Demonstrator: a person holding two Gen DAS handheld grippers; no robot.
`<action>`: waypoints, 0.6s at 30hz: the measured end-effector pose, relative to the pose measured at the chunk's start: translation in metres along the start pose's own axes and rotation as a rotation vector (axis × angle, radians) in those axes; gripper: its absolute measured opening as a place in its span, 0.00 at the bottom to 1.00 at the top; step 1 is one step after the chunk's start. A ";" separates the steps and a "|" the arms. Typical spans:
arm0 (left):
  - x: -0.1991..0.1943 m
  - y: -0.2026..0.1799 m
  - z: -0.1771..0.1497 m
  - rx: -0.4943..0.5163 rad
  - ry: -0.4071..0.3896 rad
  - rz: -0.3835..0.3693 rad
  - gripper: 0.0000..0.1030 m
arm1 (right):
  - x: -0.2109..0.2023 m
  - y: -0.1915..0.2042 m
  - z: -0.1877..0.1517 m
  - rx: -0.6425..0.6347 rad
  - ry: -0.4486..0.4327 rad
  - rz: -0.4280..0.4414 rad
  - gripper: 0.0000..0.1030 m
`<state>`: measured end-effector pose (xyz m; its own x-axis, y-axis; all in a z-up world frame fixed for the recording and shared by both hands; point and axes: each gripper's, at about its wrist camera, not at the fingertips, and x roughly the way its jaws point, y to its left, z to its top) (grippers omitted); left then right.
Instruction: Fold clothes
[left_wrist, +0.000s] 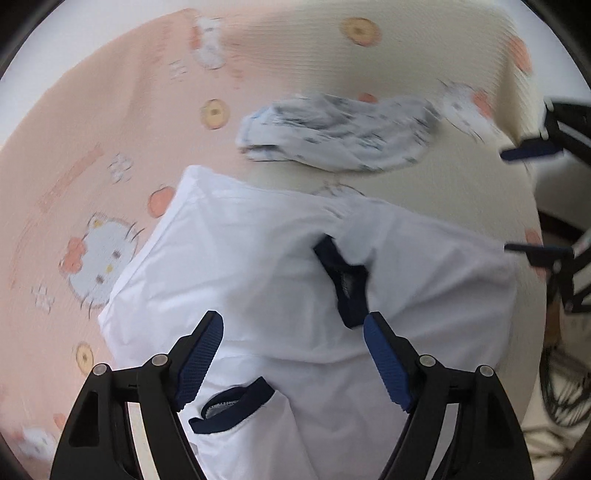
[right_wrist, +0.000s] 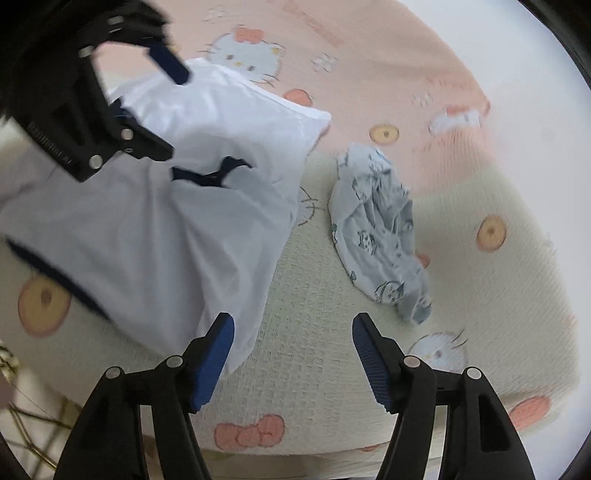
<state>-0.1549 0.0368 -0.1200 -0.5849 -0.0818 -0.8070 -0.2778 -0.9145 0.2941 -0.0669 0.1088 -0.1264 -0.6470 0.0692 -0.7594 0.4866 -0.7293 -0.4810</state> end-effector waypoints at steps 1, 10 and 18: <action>0.001 0.002 0.001 -0.031 0.005 -0.013 0.75 | 0.006 -0.005 0.004 0.025 0.005 0.012 0.64; 0.011 0.020 0.023 -0.194 0.034 -0.143 0.75 | 0.034 -0.040 0.030 0.216 0.051 0.282 0.64; 0.041 0.049 0.029 -0.438 0.039 -0.334 0.75 | 0.093 -0.096 0.031 0.652 0.118 0.577 0.64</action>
<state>-0.2147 -0.0001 -0.1238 -0.4885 0.2341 -0.8406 -0.0955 -0.9719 -0.2152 -0.1921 0.1645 -0.1373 -0.3214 -0.3866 -0.8644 0.2635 -0.9133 0.3105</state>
